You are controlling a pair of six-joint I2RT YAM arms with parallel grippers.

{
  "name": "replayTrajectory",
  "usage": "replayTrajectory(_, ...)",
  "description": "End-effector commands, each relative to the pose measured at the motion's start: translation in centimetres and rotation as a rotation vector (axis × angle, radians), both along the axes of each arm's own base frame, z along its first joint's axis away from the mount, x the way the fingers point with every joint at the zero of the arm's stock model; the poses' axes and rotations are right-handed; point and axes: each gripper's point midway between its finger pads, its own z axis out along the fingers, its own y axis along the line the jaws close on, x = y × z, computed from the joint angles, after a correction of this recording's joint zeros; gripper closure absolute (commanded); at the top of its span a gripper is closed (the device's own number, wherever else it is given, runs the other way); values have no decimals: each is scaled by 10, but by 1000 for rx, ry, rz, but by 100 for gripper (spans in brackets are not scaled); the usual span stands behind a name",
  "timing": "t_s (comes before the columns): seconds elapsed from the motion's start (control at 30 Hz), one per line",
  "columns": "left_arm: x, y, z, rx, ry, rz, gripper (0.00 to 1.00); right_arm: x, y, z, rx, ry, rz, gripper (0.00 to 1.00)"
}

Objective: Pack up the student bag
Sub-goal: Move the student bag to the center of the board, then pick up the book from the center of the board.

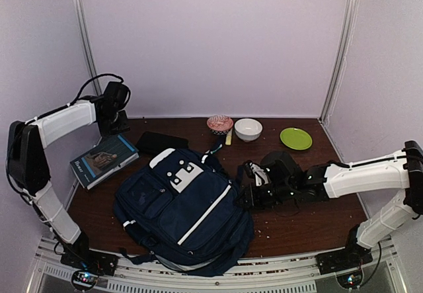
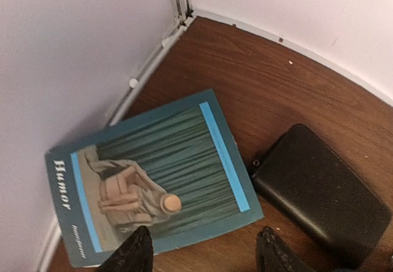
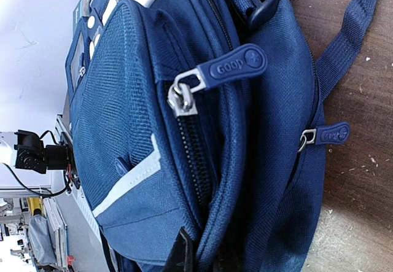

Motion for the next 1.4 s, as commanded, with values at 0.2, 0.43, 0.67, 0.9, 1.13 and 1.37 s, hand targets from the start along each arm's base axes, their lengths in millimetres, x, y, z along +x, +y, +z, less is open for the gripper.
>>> replayTrajectory(0.2,-43,23,-64,628,603,-214,2,3,-2,-1,-36,-29,47,100)
replayTrajectory(0.43,-29,20,-79,731,699,-335,2,6,0,1,-32,-30,54,100)
replayTrajectory(0.67,-32,7,-110,672,760,-499,2,7,-2,0,-38,-25,52,100)
replayTrajectory(0.9,-33,5,-131,642,801,-571,3,7,0,-2,-39,-13,58,100)
replayTrajectory(1.13,-32,26,-132,667,843,-543,7,10,-1,0,-38,-15,54,100)
replayTrajectory(1.37,-34,43,-135,652,867,-531,19,12,0,2,-36,-12,55,100)
